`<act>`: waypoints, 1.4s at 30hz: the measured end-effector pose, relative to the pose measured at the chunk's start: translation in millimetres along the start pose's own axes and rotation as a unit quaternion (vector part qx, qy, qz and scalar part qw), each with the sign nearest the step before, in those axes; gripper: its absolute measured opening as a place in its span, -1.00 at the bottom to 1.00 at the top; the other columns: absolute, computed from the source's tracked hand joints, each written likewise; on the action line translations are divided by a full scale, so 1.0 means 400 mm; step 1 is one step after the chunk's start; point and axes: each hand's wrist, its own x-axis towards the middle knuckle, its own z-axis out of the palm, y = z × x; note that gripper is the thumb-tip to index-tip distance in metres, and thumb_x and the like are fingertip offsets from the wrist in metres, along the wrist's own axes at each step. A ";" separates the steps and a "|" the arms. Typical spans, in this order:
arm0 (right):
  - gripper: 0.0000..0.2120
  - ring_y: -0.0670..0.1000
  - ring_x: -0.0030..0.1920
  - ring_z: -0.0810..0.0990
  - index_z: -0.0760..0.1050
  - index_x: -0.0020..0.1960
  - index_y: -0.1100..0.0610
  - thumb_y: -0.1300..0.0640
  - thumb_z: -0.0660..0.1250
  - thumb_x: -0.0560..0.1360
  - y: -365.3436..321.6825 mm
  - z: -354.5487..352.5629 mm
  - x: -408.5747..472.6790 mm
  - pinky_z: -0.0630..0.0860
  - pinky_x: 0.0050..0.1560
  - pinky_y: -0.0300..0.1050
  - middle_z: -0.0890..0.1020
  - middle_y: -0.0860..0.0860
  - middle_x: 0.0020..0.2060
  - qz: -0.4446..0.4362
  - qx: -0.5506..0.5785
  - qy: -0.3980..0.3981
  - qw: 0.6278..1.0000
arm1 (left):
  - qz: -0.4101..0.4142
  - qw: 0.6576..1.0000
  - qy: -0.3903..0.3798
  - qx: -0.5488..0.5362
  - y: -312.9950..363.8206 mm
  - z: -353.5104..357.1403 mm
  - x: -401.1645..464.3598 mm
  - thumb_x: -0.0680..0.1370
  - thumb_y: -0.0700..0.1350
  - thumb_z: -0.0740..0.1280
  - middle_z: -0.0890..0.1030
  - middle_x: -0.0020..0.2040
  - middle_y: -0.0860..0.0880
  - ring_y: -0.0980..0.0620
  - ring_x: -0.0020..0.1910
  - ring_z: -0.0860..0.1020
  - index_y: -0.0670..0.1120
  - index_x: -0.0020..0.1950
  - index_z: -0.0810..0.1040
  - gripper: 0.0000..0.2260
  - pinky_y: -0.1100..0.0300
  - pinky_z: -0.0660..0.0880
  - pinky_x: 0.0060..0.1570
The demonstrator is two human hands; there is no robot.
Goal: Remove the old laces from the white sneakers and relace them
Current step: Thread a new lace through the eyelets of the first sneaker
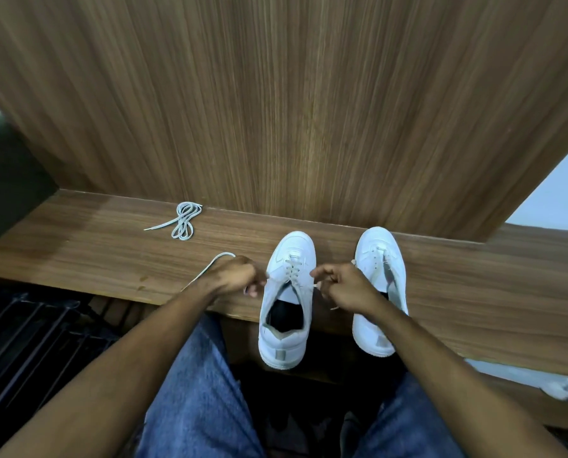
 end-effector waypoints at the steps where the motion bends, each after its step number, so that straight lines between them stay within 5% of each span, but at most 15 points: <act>1: -0.73 -0.07 -0.35 0.49 0.54 0.21 0.20 0.34 0.20 0.56 -0.018 -0.021 -0.001 0.45 -0.26 -0.21 0.55 0.01 -0.35 0.004 0.080 -0.011 0.997 | -0.011 0.997 -0.016 -0.075 0.021 -0.005 -0.001 0.53 -0.17 0.27 0.49 -0.48 -0.02 -0.01 -0.34 0.53 -0.13 -0.30 0.54 -0.80 0.20 0.56 -0.25; 3: -0.76 -0.06 -0.34 0.49 0.53 0.18 0.26 0.38 0.21 0.56 -0.073 -0.062 -0.005 0.49 -0.29 -0.30 0.54 0.10 -0.31 -0.028 0.180 -0.010 0.983 | -0.016 0.983 -0.031 -0.183 0.086 -0.019 -0.014 0.61 -0.13 0.21 0.37 -0.52 0.01 0.03 -0.46 0.44 -0.14 -0.22 0.51 -0.77 0.28 0.45 -0.45; 7: -0.79 -0.12 -0.43 0.50 0.56 0.11 0.25 0.40 0.23 0.55 -0.192 -0.128 -0.004 0.49 -0.36 -0.29 0.58 0.08 -0.31 -0.115 0.259 0.034 0.958 | 0.018 0.973 -0.065 -0.222 0.226 -0.031 -0.035 0.64 -0.01 0.20 0.29 -0.50 0.02 0.14 -0.61 0.22 -0.13 -0.03 0.61 -0.74 0.17 0.56 -0.36; 13: -0.88 -0.12 -0.59 0.34 0.58 -0.10 0.19 0.25 0.27 0.55 -0.235 -0.167 0.042 0.28 -0.58 -0.30 0.52 0.08 -0.42 -0.074 0.342 0.155 0.924 | 0.045 0.987 -0.074 -0.134 0.360 -0.032 -0.085 0.61 0.22 0.11 0.32 -0.54 0.00 0.11 -0.63 0.22 -0.10 -0.30 0.53 -0.51 0.16 0.56 -0.41; 17: -0.73 0.00 -0.47 0.44 0.58 -0.13 0.15 -0.03 0.25 0.52 -0.174 -0.114 0.068 0.27 -0.52 -0.25 0.58 0.22 -0.32 0.047 0.269 0.043 0.961 | 0.112 0.985 -0.035 -0.125 0.414 -0.062 -0.108 0.60 0.17 0.19 0.35 -0.54 -0.05 0.03 -0.61 0.31 -0.13 -0.38 0.45 -0.52 0.14 0.52 -0.36; 21: -0.38 -0.11 -0.60 0.26 0.60 -0.25 0.20 -0.11 -0.07 0.64 -0.167 -0.110 0.060 0.22 -0.55 -0.30 0.40 0.02 -0.54 0.092 0.200 -0.159 0.962 | 0.164 0.984 -0.005 -0.072 0.452 -0.078 -0.125 0.58 0.05 0.28 0.44 -0.56 -0.04 0.00 -0.59 0.40 -0.12 -0.45 0.45 -0.56 0.25 0.40 -0.50; 23: -0.39 -0.14 -0.63 0.16 0.60 -0.21 0.21 -0.08 -0.09 0.63 -0.184 -0.123 0.056 0.26 -0.51 -0.28 0.28 -0.05 -0.60 0.100 0.190 -0.201 0.956 | 0.180 0.982 -0.003 -0.060 0.460 -0.082 -0.128 0.57 0.02 0.31 0.45 -0.54 -0.05 0.01 -0.58 0.41 -0.10 -0.46 0.43 -0.58 0.24 0.38 -0.48; 27: -0.68 -0.15 -0.70 0.11 0.55 -0.22 0.13 0.03 0.15 0.60 -0.219 -0.158 0.053 0.30 -0.55 -0.35 0.23 -0.11 -0.64 0.130 0.206 -0.170 0.955 | 0.224 0.973 -0.019 -0.053 0.456 -0.094 -0.137 0.57 0.01 0.33 0.53 -0.45 -0.13 -0.02 -0.49 0.50 -0.16 -0.41 0.51 -0.61 0.19 0.48 -0.36; 31: -0.72 -0.16 -0.65 0.26 0.47 -0.32 0.11 0.07 0.20 0.53 -0.215 -0.200 0.070 0.39 -0.53 -0.31 0.35 -0.08 -0.58 0.145 0.285 -0.122 0.940 | 0.255 0.963 -0.003 -0.083 0.446 -0.102 -0.147 0.56 -0.02 0.35 0.59 -0.31 -0.32 -0.15 -0.33 0.52 -0.18 -0.40 0.56 -0.62 0.04 0.46 -0.20; 35: -0.79 -0.04 -0.34 0.60 0.52 -0.19 0.14 0.07 0.18 0.50 -0.191 -0.217 0.075 0.58 -0.20 -0.11 0.63 0.04 -0.27 0.147 0.318 -0.136 0.927 | 0.255 0.955 0.032 -0.146 0.442 -0.123 -0.140 0.54 -0.04 0.37 0.60 -0.35 -0.18 -0.10 -0.31 0.56 -0.20 -0.34 0.60 -0.68 0.08 0.53 -0.17; 38: -0.80 0.00 -0.31 0.65 0.54 -0.17 0.19 0.17 0.16 0.51 -0.195 -0.213 0.073 0.56 0.03 0.04 0.68 0.08 -0.29 0.136 0.405 -0.128 0.895 | 0.239 0.937 0.051 -0.247 0.444 -0.137 -0.135 0.52 -0.08 0.39 0.59 -0.37 -0.12 0.00 -0.39 0.60 -0.17 -0.33 0.58 -0.74 0.19 0.56 -0.27; 42: -0.81 -0.02 -0.41 0.62 0.51 -0.16 0.24 0.28 0.14 0.53 -0.222 -0.198 0.059 0.62 -0.10 0.06 0.64 0.08 -0.39 0.116 0.505 -0.083 0.851 | 0.229 0.910 0.038 -0.343 0.442 -0.139 -0.135 0.52 -0.18 0.38 0.57 -0.34 -0.07 0.03 -0.45 0.54 -0.20 -0.10 0.61 -0.91 0.15 0.54 -0.29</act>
